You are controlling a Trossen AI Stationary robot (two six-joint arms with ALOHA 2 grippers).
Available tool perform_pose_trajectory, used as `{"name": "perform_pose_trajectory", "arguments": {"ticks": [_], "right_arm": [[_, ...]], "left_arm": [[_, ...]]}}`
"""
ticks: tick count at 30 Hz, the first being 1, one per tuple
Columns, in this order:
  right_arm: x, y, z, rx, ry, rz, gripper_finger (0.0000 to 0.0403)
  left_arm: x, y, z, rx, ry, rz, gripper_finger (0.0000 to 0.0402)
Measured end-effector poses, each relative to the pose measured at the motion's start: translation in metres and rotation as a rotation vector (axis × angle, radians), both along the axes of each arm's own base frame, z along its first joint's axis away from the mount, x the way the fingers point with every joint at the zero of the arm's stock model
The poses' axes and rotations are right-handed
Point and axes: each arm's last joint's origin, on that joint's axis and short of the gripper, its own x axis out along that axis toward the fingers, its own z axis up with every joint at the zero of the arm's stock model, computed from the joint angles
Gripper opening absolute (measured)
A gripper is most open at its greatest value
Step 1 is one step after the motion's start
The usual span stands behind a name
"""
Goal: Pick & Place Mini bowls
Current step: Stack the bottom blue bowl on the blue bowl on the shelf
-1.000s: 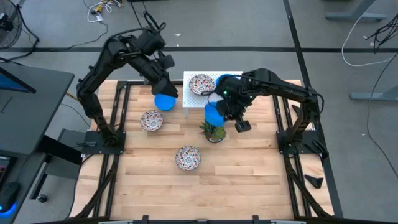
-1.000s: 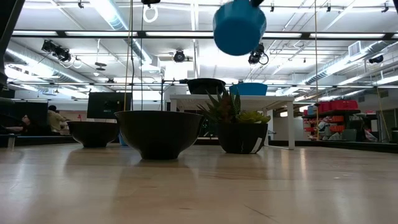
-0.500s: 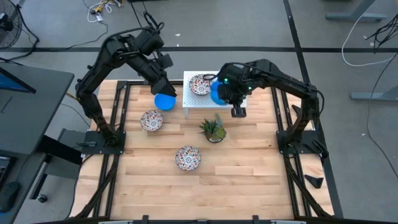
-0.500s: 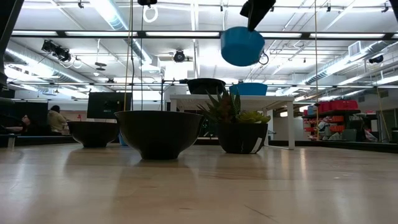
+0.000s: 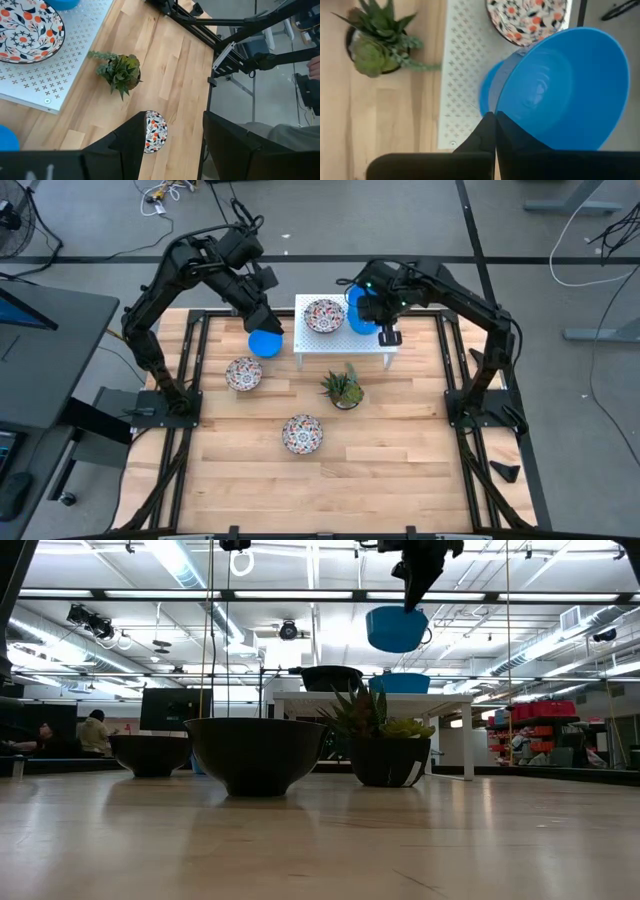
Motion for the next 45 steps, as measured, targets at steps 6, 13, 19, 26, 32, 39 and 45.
{"name": "perform_pose_trajectory", "arguments": {"ticks": [6,13,19,26,32,39,45], "right_arm": [[0.01,-0.019,-0.017,0.024,0.053,-0.039,0.0],[0.028,-0.029,-0.041,0.056,0.117,-0.047,0.0],[0.031,-0.031,-0.045,0.068,0.12,-0.079,0.0],[0.029,-0.03,-0.042,0.079,0.102,-0.116,0.0],[0.029,-0.03,-0.042,0.088,0.093,-0.156,0.0],[0.029,-0.029,-0.062,0.142,0.153,-0.183,0.0],[0.028,-0.028,-0.091,0.178,0.249,-0.19,0.0]], "left_arm": [[0.0,0.0,0.0,0.0,0.0,0.0,0.0202],[0.0,0.0,0.0,0.0,0.001,-0.001,0.0202],[0.0,0.0,0.0,0.002,0.0,-0.002,0.0202],[0.0,0.0,0.0,0.002,0.001,-0.002,0.0202],[0.0,0.0,0.0,0.001,0.001,-0.002,0.0202],[0.0,0.0,0.0,0.002,0.0,-0.002,0.0202],[0.0,0.0,0.0,0.001,0.001,-0.002,0.0202]]}}
